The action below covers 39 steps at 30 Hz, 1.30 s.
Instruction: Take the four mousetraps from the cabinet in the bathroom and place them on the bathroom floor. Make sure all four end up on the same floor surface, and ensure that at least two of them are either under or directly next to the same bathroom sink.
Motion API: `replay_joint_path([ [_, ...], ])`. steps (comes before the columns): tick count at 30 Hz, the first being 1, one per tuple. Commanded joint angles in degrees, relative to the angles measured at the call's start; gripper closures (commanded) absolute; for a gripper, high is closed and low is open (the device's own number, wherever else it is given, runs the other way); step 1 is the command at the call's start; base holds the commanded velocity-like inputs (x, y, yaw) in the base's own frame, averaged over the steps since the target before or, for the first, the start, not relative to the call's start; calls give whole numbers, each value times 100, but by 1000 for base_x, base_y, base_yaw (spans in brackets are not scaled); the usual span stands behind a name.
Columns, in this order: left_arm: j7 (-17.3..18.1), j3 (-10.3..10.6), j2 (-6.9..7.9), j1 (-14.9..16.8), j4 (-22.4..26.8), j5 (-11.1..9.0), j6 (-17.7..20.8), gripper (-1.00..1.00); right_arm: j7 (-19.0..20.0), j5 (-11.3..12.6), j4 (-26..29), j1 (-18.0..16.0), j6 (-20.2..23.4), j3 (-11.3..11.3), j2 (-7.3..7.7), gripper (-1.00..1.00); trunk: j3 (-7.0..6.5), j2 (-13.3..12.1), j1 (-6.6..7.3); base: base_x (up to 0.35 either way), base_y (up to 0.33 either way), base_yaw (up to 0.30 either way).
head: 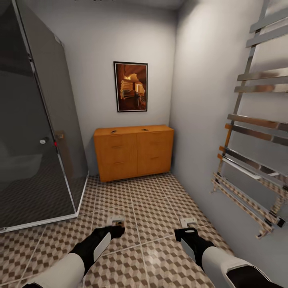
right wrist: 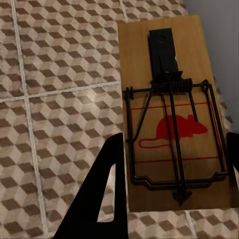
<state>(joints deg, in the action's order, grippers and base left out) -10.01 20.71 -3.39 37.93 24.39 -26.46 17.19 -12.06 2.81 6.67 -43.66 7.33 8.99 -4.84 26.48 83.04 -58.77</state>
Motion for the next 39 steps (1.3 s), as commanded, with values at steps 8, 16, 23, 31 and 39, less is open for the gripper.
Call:
replay_joint_path([
  [8,-63,48,6,3,8,-53,21,100,-23,35,10,-2,50,50,-3,100,6,4,4,-346,0,0],
  [16,-13,48,4,3,3,-52,8,100,-16,35,9,-3,122,47,-8,100,6,4,4,-142,0,-121],
  [23,56,48,13,3,-4,-48,-1,100,-16,35,12,-2,135,42,-8,100,6,4,4,-12,0,-263],
  [31,68,48,14,3,-4,-44,-1,100,-16,36,10,-2,137,44,-14,100,0,4,4,-1,0,-277],
  [39,69,53,9,3,-4,-44,-3,100,-16,44,9,-4,137,41,-15,100,-24,4,4,0,0,-279],
])
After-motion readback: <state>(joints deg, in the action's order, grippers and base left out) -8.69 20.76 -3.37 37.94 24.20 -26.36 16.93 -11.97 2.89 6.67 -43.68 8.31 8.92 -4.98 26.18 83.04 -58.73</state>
